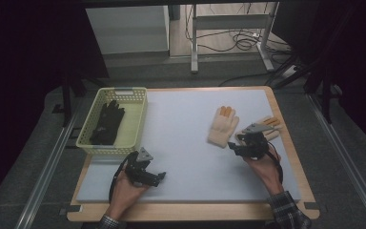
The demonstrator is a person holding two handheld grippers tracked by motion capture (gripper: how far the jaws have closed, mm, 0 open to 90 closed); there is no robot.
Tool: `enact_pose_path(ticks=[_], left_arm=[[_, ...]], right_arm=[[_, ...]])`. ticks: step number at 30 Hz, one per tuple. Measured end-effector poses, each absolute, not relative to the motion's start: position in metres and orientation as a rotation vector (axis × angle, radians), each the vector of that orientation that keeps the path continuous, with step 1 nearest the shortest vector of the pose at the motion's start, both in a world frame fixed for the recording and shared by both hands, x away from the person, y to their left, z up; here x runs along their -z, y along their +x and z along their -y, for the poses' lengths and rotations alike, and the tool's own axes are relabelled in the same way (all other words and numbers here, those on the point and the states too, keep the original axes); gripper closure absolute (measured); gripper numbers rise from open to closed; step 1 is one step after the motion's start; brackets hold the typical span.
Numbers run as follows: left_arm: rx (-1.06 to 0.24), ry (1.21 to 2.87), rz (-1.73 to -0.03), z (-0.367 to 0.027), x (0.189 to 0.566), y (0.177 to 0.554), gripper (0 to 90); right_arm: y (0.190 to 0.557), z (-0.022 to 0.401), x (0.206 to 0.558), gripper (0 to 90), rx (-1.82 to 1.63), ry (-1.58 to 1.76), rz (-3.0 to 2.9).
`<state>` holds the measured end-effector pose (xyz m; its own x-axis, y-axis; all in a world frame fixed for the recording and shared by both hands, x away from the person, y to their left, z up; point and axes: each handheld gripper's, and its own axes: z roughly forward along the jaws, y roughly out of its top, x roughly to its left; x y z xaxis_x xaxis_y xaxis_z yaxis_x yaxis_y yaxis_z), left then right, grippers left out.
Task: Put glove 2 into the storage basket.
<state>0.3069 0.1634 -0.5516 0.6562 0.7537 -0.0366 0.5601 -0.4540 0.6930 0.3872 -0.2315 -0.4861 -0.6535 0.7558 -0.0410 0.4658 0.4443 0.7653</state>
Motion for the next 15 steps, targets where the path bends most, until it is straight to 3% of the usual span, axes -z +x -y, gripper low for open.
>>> enact_pose_path(ticks=[6, 15], left_arm=[[-0.363, 2.182, -1.013, -0.163, 0.552, 0.307, 0.0], [-0.362, 2.183, -1.012, -0.163, 0.552, 0.307, 0.0]], right_arm=[[0.425, 0.212, 0.478, 51.2, -1.043, 1.003, -2.325], [0.482, 0.191, 0.5, 24.7, -0.954, 1.071, -2.313]])
